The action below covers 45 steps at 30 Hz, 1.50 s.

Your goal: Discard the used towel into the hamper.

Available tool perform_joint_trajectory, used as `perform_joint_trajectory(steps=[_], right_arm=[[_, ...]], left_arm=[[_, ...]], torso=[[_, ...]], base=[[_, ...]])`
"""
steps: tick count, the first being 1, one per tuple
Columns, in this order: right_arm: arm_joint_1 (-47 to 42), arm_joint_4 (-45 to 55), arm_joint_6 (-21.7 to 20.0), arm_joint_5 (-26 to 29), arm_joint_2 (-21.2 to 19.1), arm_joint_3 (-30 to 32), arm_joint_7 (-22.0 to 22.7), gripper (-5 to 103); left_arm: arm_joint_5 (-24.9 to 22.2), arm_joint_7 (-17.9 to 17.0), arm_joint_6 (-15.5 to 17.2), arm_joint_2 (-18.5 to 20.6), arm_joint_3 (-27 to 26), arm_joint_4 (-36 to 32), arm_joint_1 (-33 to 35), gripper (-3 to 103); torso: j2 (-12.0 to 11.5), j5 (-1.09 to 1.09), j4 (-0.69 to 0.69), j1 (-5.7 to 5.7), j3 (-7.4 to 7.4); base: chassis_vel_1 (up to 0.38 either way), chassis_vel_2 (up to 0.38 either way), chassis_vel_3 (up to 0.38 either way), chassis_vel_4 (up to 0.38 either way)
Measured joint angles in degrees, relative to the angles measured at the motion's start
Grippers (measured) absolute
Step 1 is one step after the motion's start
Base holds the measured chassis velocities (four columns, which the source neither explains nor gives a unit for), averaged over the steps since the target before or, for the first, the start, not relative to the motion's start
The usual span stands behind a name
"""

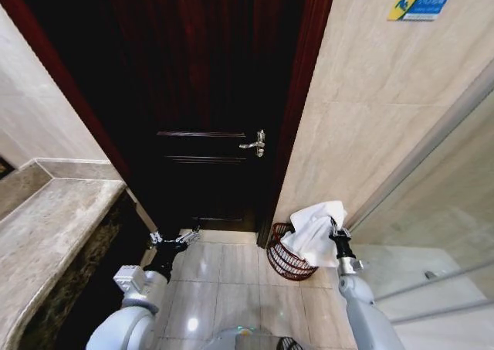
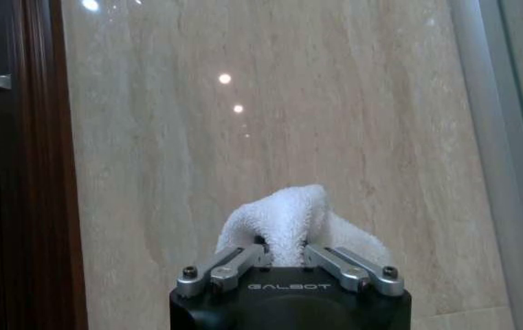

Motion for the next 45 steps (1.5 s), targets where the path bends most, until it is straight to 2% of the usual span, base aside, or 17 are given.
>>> perform_joint_trajectory(steps=[9, 23, 25, 28, 30, 32, 33, 36, 39, 41, 45], right_arm=[[-0.66, 0.01, -0.09, -2.23, 0.34, 0.98, 0.28, 6], [-1.28, 0.04, 0.03, -2.13, 0.37, 1.05, 0.16, 6], [-2.00, -0.13, 0.67, -3.17, 0.90, 1.30, 0.00, 6], [-2.59, -0.21, 0.92, -3.76, 1.41, 1.42, -0.05, 6], [-2.66, -0.20, 1.08, -3.84, 1.47, 1.54, -0.05, 6], [-2.69, -0.20, 1.09, -3.84, 1.48, 1.55, -0.05, 6], [-2.71, -0.21, 1.09, -3.85, 1.50, 1.55, -0.05, 6], [-2.71, -0.21, 1.10, -3.86, 1.50, 1.56, -0.05, 6], [-2.72, -0.23, 1.11, -3.86, 1.51, 1.56, -0.06, 6], [-2.71, -0.23, 1.11, -3.86, 1.50, 1.56, -0.06, 6], [-2.69, -0.25, 1.11, -3.86, 1.50, 1.56, -0.07, 6]], left_arm=[[0.00, 0.00, 0.00, 0.00, 0.00, 0.00, 0.00, 100], [0.00, 0.00, 0.00, 0.00, 0.00, 0.00, 0.00, 100], [0.00, 0.00, 0.00, 0.00, 0.00, 0.00, -0.01, 100], [0.00, 0.00, 0.00, 0.00, 0.00, 0.00, -0.01, 100], [0.00, 0.00, 0.00, 0.00, 0.00, 0.00, -0.01, 100], [0.00, 0.00, 0.00, 0.00, 0.00, 0.00, -0.01, 100], [0.00, 0.00, 0.00, 0.00, 0.00, 0.00, 0.00, 100], [0.00, 0.00, 0.00, 0.00, 0.00, 0.00, 0.01, 100], [0.00, 0.00, 0.00, 0.00, 0.00, 0.00, 0.01, 100], [0.00, 0.00, 0.00, 0.00, 0.00, 0.00, 0.00, 100], [0.00, 0.00, 0.00, 0.00, 0.00, 0.00, 0.00, 100]], torso=[[0.00, 0.00, 0.00, -0.03, 0.00], [0.02, 0.01, 0.00, -0.03, -0.01], [0.01, -0.04, 0.00, 0.04, 0.01], [-0.02, 0.06, 0.01, 0.08, 0.04], [-0.01, -0.04, 0.00, 0.03, 0.01], [-0.01, -0.05, -0.01, 0.02, 0.01], [0.00, 0.04, -0.01, -0.02, 0.00], [0.03, -0.02, -0.01, -0.07, -0.02], [0.03, 0.04, 0.00, -0.07, -0.02], [0.03, -0.02, -0.01, -0.06, -0.02], [0.02, 0.01, 0.00, -0.02, 0.00]], base=[[0.000, 0.000, 0.000, 0.000], [-0.070, 0.069, 0.078, -0.081], [-0.142, 0.160, 0.125, -0.139], [-0.112, 0.144, 0.110, -0.079], [-0.061, 0.051, 0.014, -0.037], [-0.016, 0.021, -0.018, -0.051], [0.014, -0.047, -0.051, 0.013], [0.022, -0.038, -0.032, 0.030], [0.035, -0.024, -0.036, 0.051], [0.000, 0.000, 0.000, 0.000], [0.000, 0.000, 0.000, 0.000]])
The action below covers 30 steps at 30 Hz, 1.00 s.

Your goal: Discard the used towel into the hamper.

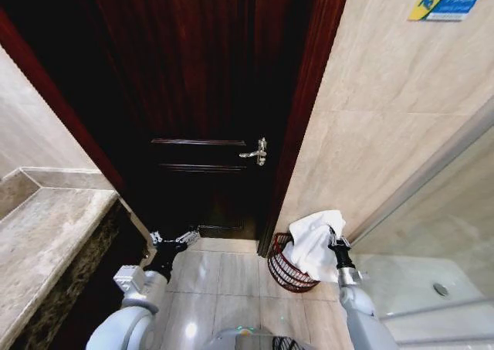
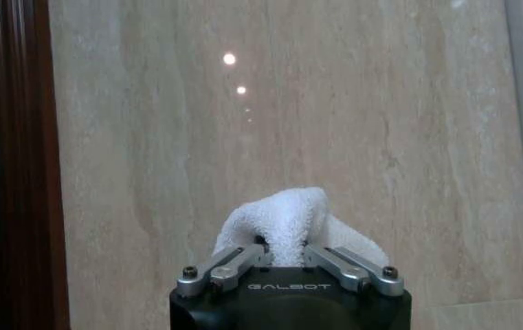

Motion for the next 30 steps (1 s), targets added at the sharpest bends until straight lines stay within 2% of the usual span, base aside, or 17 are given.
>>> perform_joint_trajectory(steps=[30], right_arm=[[0.04, -0.02, 0.03, 0.05, -0.03, -0.02, -0.01, 6]], left_arm=[[0.00, 0.00, 0.00, 0.00, 0.00, 0.00, 0.00, 100]], torso=[[-0.01, 0.00, 0.00, 0.00, 0.00]], base=[[0.000, 0.000, 0.000, 0.000]])
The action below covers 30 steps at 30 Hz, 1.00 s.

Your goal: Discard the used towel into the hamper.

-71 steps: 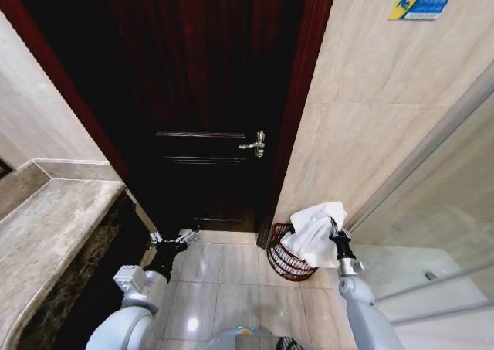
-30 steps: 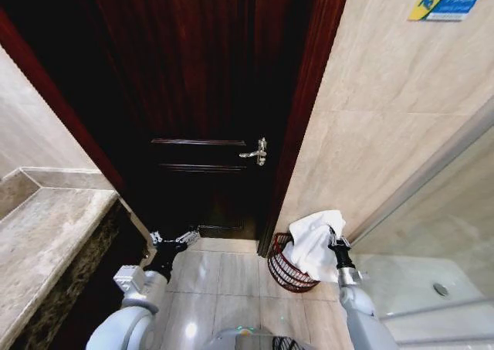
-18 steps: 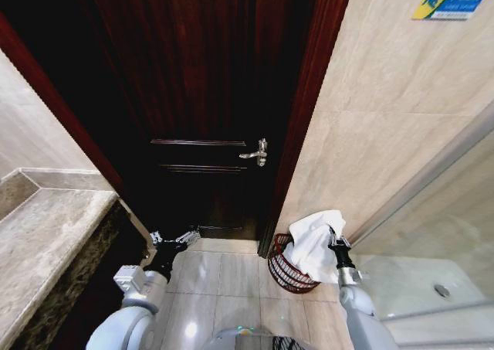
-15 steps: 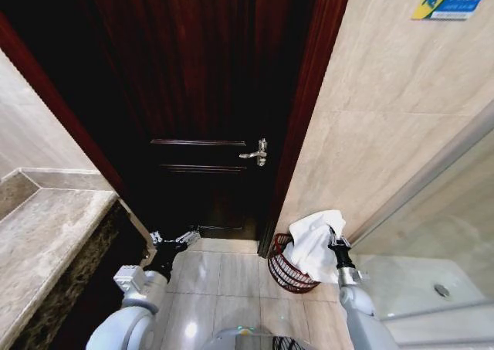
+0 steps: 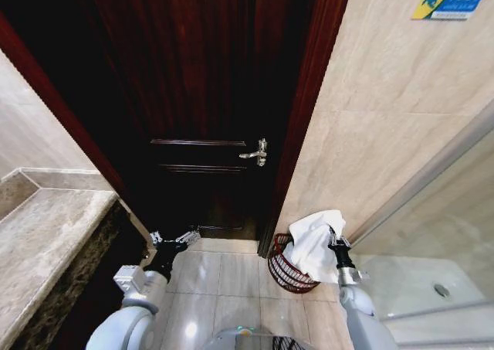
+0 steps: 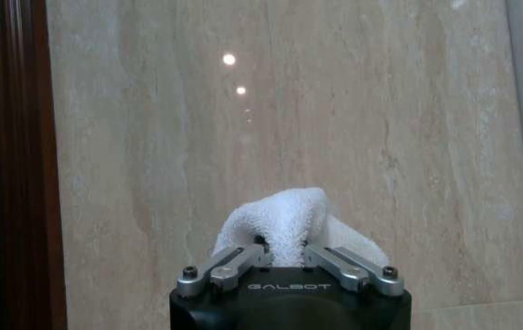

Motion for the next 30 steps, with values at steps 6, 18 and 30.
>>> perform_joint_trajectory(steps=[6, 18, 30], right_arm=[[0.00, 0.00, 0.00, 0.01, 0.00, 0.00, 0.00, 6], [-0.14, 0.14, -0.02, 0.02, 0.00, 0.00, 0.01, 6], [-8.37, 13.58, -2.99, -0.16, 0.64, 1.67, 3.67, 6]], left_arm=[[0.00, 0.00, 0.00, 0.00, 0.00, 0.00, 0.00, 100], [0.00, 0.00, 0.00, 0.00, 0.00, 0.00, 0.00, 100], [0.00, 0.00, 0.00, 0.00, 0.00, 0.00, 0.00, 100]], torso=[[0.00, 0.00, 0.00, 0.00, 0.00], [0.00, 0.00, 0.00, 0.00, 0.00], [0.00, 0.00, 0.00, 0.00, 0.00]], base=[[0.000, 0.000, 0.000, 0.000], [0.000, 0.000, 0.000, 0.000], [0.000, 0.000, 0.000, 0.000]])
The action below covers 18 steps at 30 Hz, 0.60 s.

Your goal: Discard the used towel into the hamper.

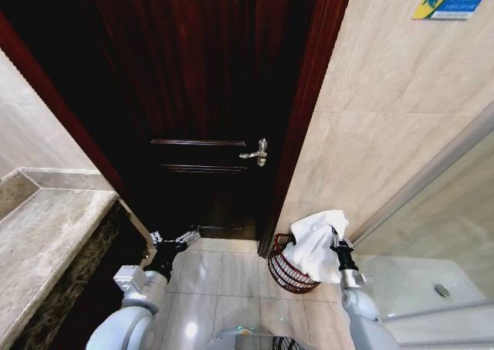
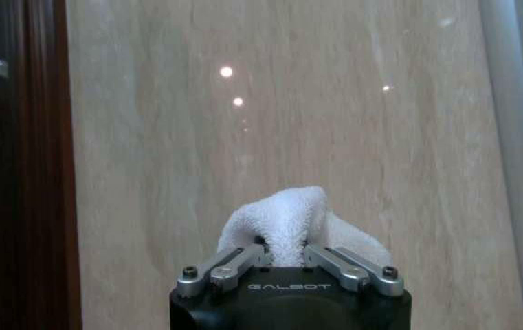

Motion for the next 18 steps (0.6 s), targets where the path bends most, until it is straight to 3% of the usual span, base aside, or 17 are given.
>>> perform_joint_trajectory(steps=[12, 13, 14, 16, 18], right_arm=[[-11.70, 19.00, -4.28, -0.49, 0.94, 2.31, 5.31, 6], [-13.22, 19.76, -6.26, 1.00, 0.91, 1.56, 5.84, 6], [-13.22, 19.76, -6.26, 1.00, 0.91, 1.56, 5.84, 6], [-15.00, 17.47, -9.72, 3.44, 1.05, -0.55, 6.44, 6], [-15.30, 17.35, -10.24, 3.59, 1.14, -0.83, 6.55, 6]], left_arm=[[0.00, 0.00, 0.00, 0.00, 0.00, 0.00, 0.00, 100], [0.00, 0.00, 0.00, -0.01, 0.01, 0.00, 0.00, 100], [0.00, 0.00, 0.00, -0.01, 0.01, 0.00, 0.00, 100], [0.00, 0.00, 0.00, 0.01, 0.00, -0.01, 0.00, 100], [0.00, 0.00, 0.00, -0.01, 0.00, -0.01, 0.00, 100]], torso=[[0.00, 0.00, 0.00, 0.00, 0.00], [0.01, -0.14, 0.02, 0.00, -0.01], [0.01, -0.14, 0.02, 0.00, -0.01], [0.00, 0.09, -0.03, -0.01, 0.01], [-0.01, 0.06, 0.03, -0.01, 0.00]], base=[[0.000, 0.000, 0.000, 0.000], [0.000, 0.000, 0.000, 0.000], [0.000, 0.000, 0.000, 0.000], [0.000, 0.000, 0.000, 0.000], [0.000, 0.000, 0.000, 0.000]])
